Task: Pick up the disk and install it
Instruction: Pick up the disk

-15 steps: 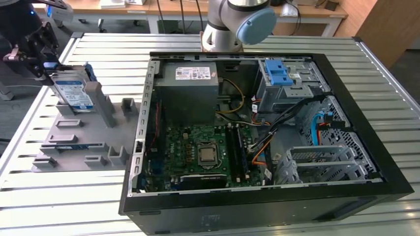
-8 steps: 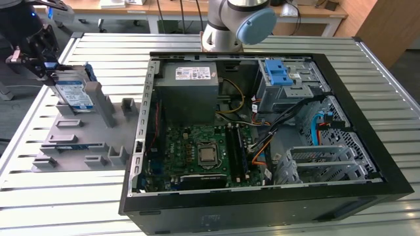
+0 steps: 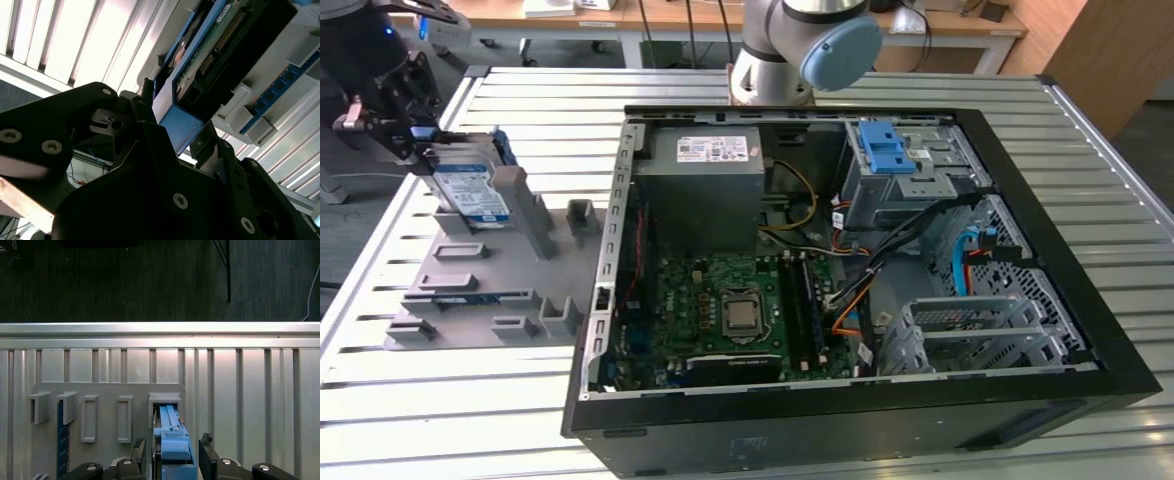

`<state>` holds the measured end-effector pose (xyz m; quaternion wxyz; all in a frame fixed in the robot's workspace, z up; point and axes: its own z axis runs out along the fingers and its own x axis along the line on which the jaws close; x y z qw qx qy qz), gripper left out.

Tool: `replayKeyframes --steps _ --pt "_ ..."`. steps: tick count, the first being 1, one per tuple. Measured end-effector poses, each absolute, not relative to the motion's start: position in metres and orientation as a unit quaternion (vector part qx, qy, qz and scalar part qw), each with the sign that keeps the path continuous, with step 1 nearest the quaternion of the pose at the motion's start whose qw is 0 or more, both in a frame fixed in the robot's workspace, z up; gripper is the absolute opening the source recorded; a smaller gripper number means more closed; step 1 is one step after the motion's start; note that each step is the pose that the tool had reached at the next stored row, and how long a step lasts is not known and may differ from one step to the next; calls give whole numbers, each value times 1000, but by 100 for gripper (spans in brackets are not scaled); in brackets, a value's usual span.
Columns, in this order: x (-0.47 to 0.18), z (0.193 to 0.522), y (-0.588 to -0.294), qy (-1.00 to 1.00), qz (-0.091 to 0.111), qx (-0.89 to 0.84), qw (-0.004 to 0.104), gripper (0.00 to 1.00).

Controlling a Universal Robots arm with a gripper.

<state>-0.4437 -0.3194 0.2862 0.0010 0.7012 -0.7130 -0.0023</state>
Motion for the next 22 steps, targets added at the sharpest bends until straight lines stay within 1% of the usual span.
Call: replayKeyframes --steps 4,5,9,10,22 --pt "-444 286 -319 -713 -2 701 1 52" --pt "-444 286 -319 -713 -2 701 1 45" --pt "-444 286 -319 -713 -2 701 1 44" --pt "-444 286 -319 -713 -2 701 1 37" --pt "-444 286 -319 -713 -2 701 1 37"
